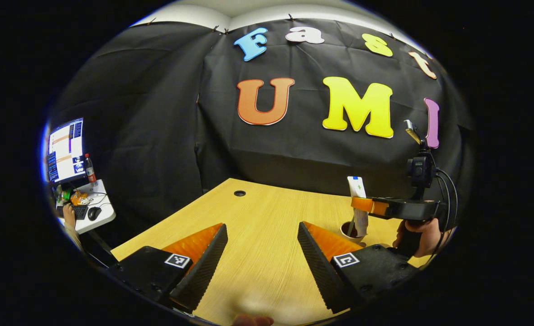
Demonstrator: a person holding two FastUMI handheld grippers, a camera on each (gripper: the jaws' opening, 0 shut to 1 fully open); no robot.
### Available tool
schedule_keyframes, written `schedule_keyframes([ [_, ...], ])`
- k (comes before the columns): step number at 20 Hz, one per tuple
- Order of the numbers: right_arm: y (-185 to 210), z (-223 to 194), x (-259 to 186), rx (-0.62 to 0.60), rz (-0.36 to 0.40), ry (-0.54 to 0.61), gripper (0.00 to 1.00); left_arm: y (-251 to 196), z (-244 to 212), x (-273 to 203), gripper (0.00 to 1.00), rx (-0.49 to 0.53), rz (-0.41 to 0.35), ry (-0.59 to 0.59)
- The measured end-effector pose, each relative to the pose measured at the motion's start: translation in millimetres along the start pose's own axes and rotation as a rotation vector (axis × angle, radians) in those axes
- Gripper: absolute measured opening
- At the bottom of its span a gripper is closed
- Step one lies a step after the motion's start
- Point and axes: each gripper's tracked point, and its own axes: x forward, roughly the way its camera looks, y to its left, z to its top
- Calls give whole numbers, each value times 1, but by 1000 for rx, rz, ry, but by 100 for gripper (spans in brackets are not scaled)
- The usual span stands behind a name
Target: Put the toothbrush and toothpaste on the desktop into the cup, then pick up the cup and place it on the coaster on the desktop.
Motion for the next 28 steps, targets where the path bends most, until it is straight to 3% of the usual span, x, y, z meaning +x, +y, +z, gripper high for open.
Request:
schedule_keyframes([
  [15,3,-13,-3,-17,20,49,25,-5,-3,4,99,6,-6,15],
  [19,-2,-35,-23,-15,25,89,36,-12,-2,5,99,6,-21,13],
  [21,-6,-40,-30,-18,14,99,54,-17,-1,4,99,10,-31,10],
  [23,-8,-40,-38,-26,4,99,62,-23,-1,3,99,14,-43,7],
  [24,-8,-37,-44,-22,3,90,61,-26,0,1,99,16,-47,5],
  [26,-9,-28,-57,-21,-4,62,77,-34,3,-1,98,21,-59,4],
  [28,-10,-17,-72,-26,-7,32,82,-42,4,-6,99,22,-69,3],
])
